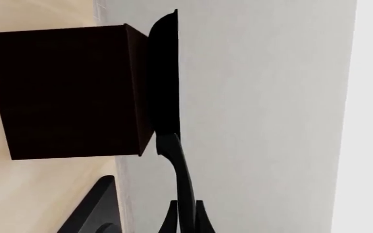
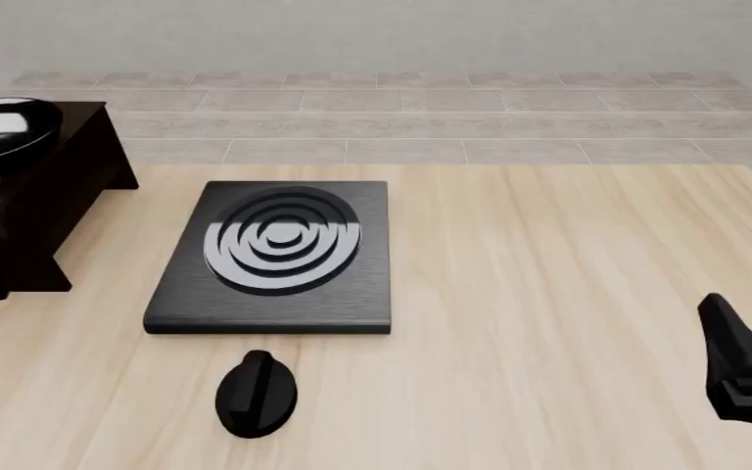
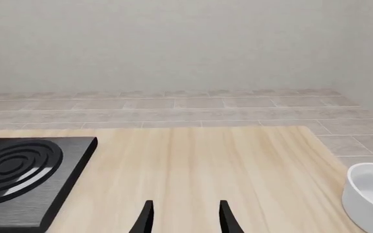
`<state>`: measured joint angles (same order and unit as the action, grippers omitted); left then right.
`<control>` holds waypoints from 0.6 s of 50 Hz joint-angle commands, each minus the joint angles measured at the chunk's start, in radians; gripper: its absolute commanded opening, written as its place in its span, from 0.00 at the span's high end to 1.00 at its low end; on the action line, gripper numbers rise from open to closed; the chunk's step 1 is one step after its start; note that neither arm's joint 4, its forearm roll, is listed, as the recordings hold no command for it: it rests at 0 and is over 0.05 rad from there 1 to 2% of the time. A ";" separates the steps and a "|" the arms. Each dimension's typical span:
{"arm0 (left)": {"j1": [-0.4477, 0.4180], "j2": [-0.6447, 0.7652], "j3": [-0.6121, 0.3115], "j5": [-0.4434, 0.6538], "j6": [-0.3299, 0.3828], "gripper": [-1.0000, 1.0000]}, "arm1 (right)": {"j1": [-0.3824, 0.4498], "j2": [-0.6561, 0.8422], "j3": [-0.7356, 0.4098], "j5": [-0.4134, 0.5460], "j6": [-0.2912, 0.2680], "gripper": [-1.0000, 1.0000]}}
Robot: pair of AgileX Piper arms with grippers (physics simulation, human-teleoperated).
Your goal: Put the frying pan on top of the cabinet.
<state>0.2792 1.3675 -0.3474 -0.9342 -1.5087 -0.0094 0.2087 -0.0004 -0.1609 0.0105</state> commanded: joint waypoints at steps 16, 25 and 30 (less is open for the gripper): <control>-0.012 0.032 0.028 -0.053 0.000 1.00 | 0.001 0.000 0.000 0.001 -0.001 0.00; -0.014 0.030 0.053 -0.067 0.006 1.00 | 0.001 -0.013 0.000 0.013 0.000 0.00; -0.012 0.018 0.054 -0.054 0.012 1.00 | 0.001 -0.004 0.000 0.004 0.000 0.00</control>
<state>0.2735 1.3922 -0.3106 -0.9878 -1.5108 -0.0081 0.2025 -0.0003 -0.1545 0.0100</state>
